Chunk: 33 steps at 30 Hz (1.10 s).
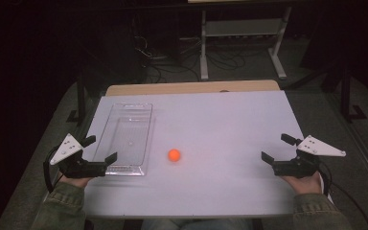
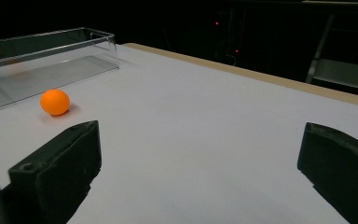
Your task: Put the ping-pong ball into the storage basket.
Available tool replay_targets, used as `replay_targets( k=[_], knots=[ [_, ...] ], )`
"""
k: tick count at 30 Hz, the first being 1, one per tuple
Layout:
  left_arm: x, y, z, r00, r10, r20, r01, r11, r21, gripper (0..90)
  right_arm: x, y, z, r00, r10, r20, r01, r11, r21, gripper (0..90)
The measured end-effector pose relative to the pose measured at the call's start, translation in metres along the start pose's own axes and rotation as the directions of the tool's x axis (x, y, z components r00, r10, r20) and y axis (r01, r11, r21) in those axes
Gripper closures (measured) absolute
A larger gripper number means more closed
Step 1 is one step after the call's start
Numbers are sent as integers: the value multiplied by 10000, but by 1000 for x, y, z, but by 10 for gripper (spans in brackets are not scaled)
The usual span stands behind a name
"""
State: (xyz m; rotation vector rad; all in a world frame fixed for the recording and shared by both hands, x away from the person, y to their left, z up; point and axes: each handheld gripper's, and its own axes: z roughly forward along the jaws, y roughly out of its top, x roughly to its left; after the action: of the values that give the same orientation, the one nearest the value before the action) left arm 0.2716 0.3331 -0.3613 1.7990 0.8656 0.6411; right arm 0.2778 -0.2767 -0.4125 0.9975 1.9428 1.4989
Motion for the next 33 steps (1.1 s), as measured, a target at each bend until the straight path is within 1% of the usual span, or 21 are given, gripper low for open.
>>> replay_targets(
  k=[1, 3, 4, 5, 10, 12, 14, 16, 21, 24, 25, 27, 33],
  knots=[
    [0, 0, 0, 10000, 0, 0, 0, 10000, 0, 0, 0, 0, 0, 10000, -16, 1, 16, 10000, 18, 0],
    [-2, 7, 3, 9997, 215, 97, -215, 9998, 27, 0, 0, 0, 0, 10000, -15, -19, 15, 10000, 0, 0],
    [-2, 7, 3, 9997, 215, 97, -215, 9998, 27, 0, 0, 0, 0, 10000, -15, -19, 15, 10000, 0, 0],
    [-2, 11, 5, 9993, 349, 126, -350, 9993, 106, 0, 0, 0, 0, 10000, -18, -18, 18, 10000, -11, 0],
    [-3, 16, 10, 9988, 439, 223, -444, 9988, 225, 0, 0, 0, -1, 10000, -38, -7, 38, 10000, -59, 0],
    [-5, 19, 13, 9977, 582, 339, -592, 9978, 290, 0, 0, 1, -1, 10000, -43, 6, 43, 9999, -109, 0],
    [-7, 21, 14, 9972, 637, 383, -650, 9974, 315, 0, 0, 1, -1, 10000, -28, 14, 28, 9999, -144, 0],
    [-7, 23, 15, 9972, 618, 428, -633, 9974, 339, 0, 0, 1, -1, 10000, -38, 13, 38, 9999, -154, 0],
    [-10, 29, 18, 9956, 767, 544, -789, 9961, 390, 0, 1, 1, -1, 10000, -10, -39, 10, 9999, -153, 0],
    [-12, 33, 20, 9943, 903, 572, -928, 9948, 428, 0, 1, 1, -1, 10000, 2, -67, -4, 9998, -176, 0],
    [-13, 34, 21, 9941, 958, 516, -979, 9944, 400, 0, 1, 1, -1, 10000, 12, -98, -14, 9998, -205, 0],
    [-14, 37, 24, 9922, 1097, 598, -1129, 9922, 528, 0, 1, 1, -1, 10000, 19, -95, -21, 9998, -199, 0],
    [-17, 43, 31, 9893, 1242, 770, -1303, 9883, 798, 0, 1, 1, 0, 9999, 43, -130, -45, 9999, -131, 0]
  ],
)
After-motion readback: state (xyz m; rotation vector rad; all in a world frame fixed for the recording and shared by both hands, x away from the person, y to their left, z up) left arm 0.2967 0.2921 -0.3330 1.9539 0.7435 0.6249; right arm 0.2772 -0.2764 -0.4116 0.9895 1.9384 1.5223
